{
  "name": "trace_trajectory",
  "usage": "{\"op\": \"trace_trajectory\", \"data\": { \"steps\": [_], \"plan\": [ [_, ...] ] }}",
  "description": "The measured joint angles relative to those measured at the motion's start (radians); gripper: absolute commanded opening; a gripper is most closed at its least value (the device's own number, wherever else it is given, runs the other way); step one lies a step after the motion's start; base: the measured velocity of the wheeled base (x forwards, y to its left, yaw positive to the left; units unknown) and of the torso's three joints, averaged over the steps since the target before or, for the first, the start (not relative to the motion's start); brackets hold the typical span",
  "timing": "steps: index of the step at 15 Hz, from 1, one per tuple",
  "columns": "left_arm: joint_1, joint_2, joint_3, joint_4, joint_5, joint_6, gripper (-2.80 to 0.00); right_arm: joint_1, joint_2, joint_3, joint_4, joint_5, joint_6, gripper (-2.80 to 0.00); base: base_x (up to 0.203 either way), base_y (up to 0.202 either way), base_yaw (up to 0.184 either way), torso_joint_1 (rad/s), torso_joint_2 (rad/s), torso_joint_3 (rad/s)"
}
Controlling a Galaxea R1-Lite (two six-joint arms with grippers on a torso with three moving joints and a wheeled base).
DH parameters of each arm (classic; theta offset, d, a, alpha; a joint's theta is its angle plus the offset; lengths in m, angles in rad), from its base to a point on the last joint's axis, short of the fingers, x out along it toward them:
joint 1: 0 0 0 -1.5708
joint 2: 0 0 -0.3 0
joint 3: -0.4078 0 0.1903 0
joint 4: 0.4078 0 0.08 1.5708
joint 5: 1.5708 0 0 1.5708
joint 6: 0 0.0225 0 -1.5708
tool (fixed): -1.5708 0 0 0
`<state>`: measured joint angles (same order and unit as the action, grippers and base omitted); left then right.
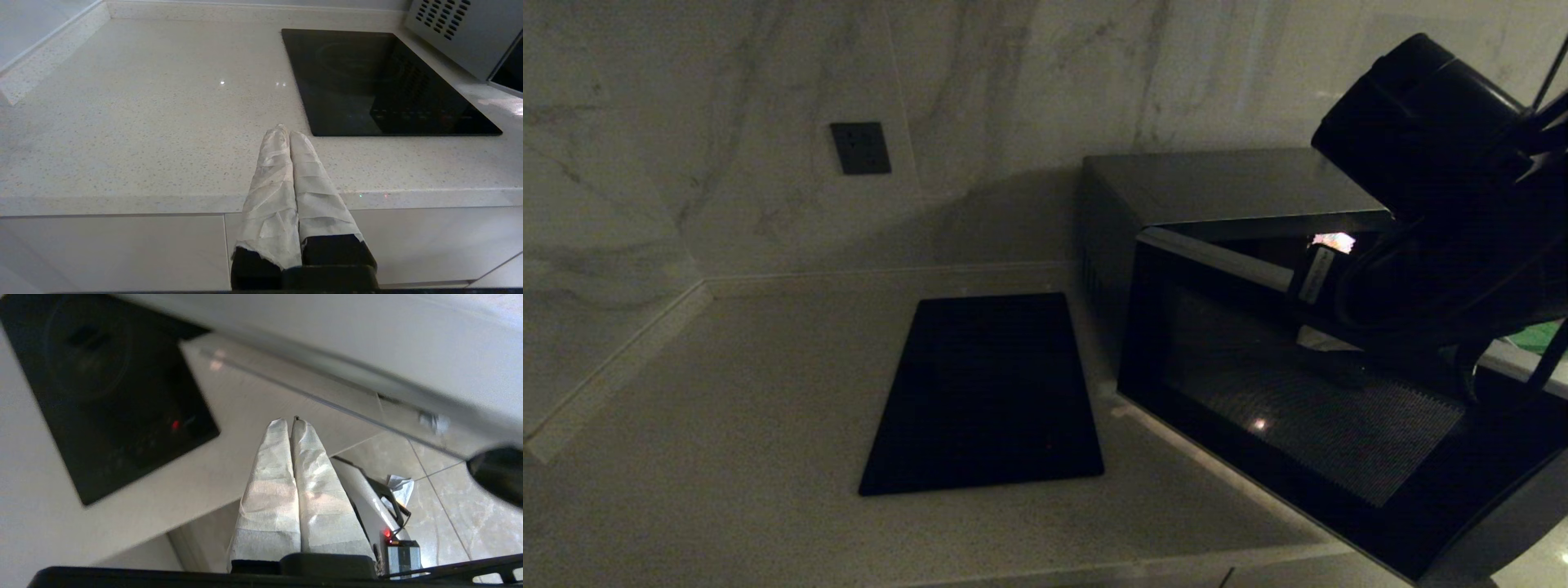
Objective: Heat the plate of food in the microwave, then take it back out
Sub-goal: Close the microwave oven
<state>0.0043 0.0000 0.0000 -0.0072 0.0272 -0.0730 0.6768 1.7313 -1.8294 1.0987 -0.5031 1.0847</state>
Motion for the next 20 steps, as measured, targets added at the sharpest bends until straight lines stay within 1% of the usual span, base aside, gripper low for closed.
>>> {"op": "trace_trajectory", "data": {
  "steps": [2,5,12,16,20],
  "plan": [
    [0.000,0.000,0.000,0.000,0.000,0.000,-2.80,-0.056,-0.008,0.001,0.000,-0.007,-0.005,-2.80,0.000,0.000,0.000,0.000,0.00,0.000],
    [0.000,0.000,0.000,0.000,0.000,0.000,-2.80,-0.162,-0.023,0.009,-0.001,-0.010,-0.016,-2.80,0.000,0.000,0.000,0.000,0.00,0.000],
    [0.000,0.000,0.000,0.000,0.000,0.000,-2.80,-0.342,-0.047,0.038,-0.017,0.004,-0.029,-2.80,0.000,0.000,0.000,0.000,0.00,0.000],
    [0.000,0.000,0.000,0.000,0.000,0.000,-2.80,-0.443,-0.042,0.046,-0.128,0.063,-0.086,-2.80,0.000,0.000,0.000,0.000,0.00,0.000],
    [0.000,0.000,0.000,0.000,0.000,0.000,-2.80,-0.505,-0.020,0.044,-0.226,0.088,-0.142,-2.80,0.000,0.000,0.000,0.000,0.00,0.000]
  ]
}}
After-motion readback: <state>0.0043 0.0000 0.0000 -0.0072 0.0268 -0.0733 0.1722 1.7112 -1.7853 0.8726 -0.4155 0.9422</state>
